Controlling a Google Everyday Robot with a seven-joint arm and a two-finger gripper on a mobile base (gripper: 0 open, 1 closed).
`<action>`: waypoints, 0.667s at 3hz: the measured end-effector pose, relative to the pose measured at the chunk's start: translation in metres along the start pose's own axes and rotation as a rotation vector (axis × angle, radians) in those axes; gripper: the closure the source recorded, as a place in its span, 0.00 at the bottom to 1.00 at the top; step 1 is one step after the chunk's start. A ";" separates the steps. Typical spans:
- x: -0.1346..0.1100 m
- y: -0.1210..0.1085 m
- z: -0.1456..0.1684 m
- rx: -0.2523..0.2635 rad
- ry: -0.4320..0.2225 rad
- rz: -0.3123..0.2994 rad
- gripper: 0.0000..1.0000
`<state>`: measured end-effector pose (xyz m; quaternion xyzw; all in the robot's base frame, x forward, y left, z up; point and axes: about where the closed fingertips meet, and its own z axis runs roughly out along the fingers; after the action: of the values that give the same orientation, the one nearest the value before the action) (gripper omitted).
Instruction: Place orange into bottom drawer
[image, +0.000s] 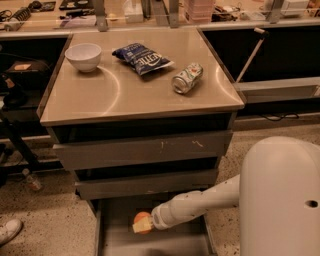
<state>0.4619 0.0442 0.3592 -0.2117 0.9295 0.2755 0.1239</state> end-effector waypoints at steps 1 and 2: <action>0.016 -0.002 0.018 -0.018 0.025 0.030 1.00; 0.016 -0.002 0.018 -0.018 0.025 0.029 1.00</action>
Offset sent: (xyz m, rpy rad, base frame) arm -0.0111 0.0034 -0.0224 0.0082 0.0434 -0.0077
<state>0.4507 0.0473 0.3381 -0.2025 0.9315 0.2828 0.1062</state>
